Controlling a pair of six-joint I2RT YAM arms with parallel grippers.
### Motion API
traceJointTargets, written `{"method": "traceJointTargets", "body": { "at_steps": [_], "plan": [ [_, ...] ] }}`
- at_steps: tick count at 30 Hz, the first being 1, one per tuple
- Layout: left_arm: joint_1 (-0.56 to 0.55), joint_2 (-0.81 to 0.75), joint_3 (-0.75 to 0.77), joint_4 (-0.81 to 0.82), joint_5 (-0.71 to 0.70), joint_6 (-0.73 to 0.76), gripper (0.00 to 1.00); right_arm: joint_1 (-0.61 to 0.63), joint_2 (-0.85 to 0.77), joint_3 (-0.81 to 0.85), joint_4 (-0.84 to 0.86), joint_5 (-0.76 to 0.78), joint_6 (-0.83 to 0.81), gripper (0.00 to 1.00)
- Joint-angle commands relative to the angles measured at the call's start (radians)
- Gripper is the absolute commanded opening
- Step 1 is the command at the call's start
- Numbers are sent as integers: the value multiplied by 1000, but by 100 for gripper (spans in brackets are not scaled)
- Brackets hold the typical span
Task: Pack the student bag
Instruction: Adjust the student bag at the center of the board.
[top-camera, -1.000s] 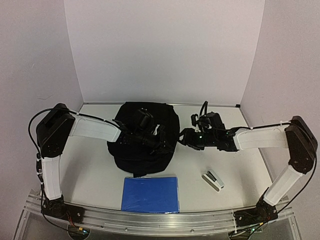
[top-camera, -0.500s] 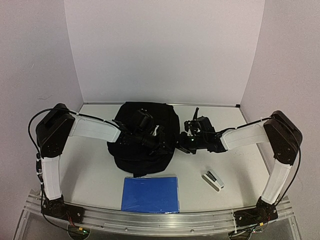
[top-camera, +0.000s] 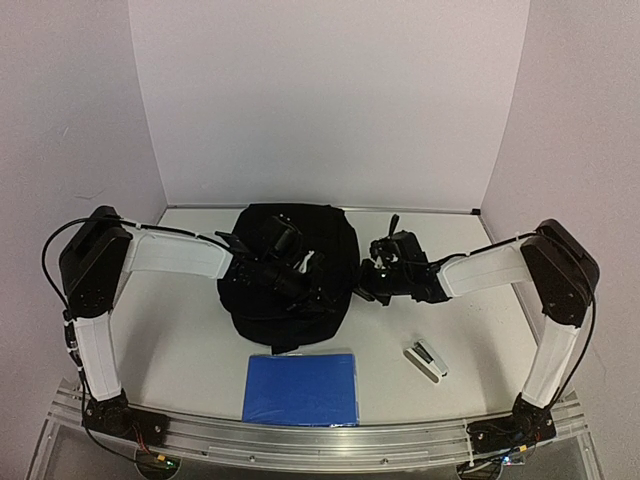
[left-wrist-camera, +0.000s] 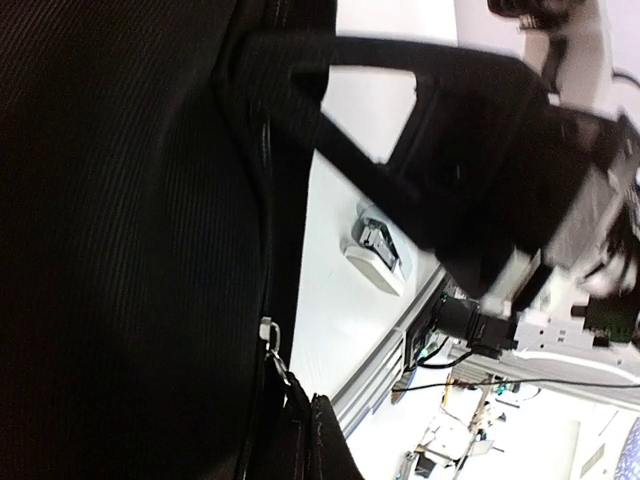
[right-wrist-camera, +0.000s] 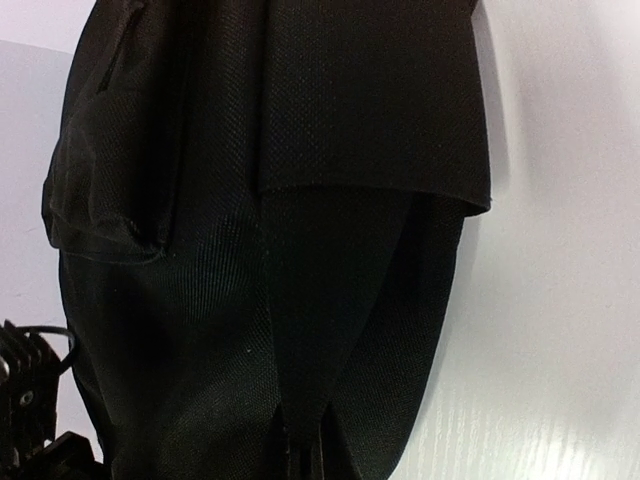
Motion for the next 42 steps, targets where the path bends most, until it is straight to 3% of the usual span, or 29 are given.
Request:
{"method": "traceJointTargets", "body": {
  "at_steps": [1,12,21,24,27,32,36,42],
  "plan": [
    [-2,-116,9,-91,36,89,0,-47,16,54,41,83,2,0],
    [-2,-196,-30,-241,22,174,0,-96,33,90,26,88,-24,0],
    [-2,-172,-1,-199,30,171,0,-98,33,109,25,24,-78,1],
    [-2,-152,17,-157,50,158,0,-98,-6,88,23,27,-113,15],
    [-2,-122,38,-116,71,140,0,-97,-77,55,-4,55,-153,36],
    [-2,-64,88,-49,99,113,0,-97,-200,-27,-52,73,-227,59],
    [-2,-4,147,-15,88,96,2,-97,-290,-135,-45,77,-262,65],
    [-2,89,213,35,116,48,9,-97,-370,-225,-36,69,-253,66]
  ]
}}
